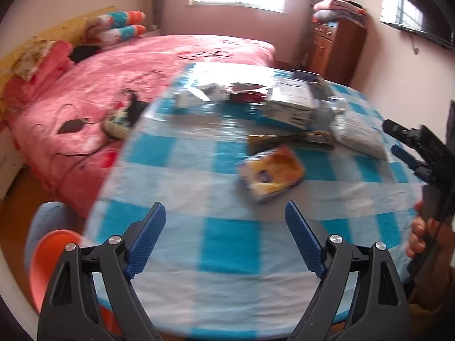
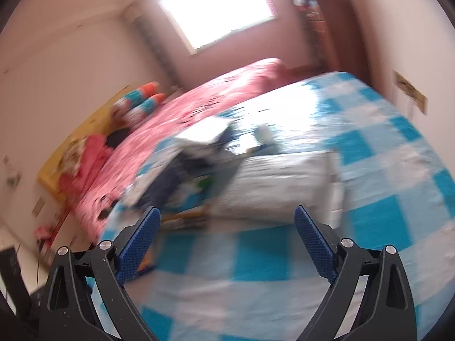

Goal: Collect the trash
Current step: 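Grasp the white milk carton with the left tool while the right tool grasps the white printed bag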

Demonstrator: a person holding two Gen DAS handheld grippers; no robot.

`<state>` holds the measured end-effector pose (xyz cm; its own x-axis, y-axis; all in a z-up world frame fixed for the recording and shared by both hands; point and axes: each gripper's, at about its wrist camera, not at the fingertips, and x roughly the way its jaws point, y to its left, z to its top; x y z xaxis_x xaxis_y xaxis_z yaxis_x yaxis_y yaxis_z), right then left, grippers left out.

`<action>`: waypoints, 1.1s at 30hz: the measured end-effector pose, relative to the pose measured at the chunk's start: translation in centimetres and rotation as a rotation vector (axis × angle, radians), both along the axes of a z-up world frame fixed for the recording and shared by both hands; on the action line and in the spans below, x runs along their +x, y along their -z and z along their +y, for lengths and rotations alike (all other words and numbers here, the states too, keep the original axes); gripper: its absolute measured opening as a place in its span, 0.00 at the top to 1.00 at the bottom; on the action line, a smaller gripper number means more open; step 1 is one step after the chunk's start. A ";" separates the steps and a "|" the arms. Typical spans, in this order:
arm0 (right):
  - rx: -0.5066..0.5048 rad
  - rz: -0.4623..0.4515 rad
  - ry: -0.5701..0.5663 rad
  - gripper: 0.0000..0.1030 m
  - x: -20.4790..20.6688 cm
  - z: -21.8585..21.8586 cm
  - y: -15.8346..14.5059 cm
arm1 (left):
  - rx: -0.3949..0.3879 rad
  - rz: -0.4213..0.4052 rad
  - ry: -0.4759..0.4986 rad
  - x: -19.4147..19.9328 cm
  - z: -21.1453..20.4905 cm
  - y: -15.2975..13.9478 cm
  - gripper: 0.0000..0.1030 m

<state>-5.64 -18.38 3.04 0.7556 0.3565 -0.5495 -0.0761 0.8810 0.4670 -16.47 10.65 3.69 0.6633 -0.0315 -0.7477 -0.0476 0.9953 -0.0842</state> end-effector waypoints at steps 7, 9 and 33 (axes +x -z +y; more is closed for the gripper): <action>0.013 0.087 0.093 0.09 2.3 -3.9 1.6 | -0.166 0.069 0.083 2.6 -2.9 1.5 0.16; 0.022 0.112 0.079 0.09 3.0 -4.2 2.2 | -0.202 0.087 0.090 3.2 -3.4 2.0 0.16; 0.055 0.133 -0.371 0.08 2.3 3.1 1.2 | -0.166 0.039 0.131 8.6 -4.9 2.4 0.16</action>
<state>-3.35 -15.25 1.84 0.4937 0.6235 -0.6062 -0.3206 0.7785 0.5397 -7.88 5.78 1.31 0.6162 -0.2404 -0.7500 0.0746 0.9658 -0.2482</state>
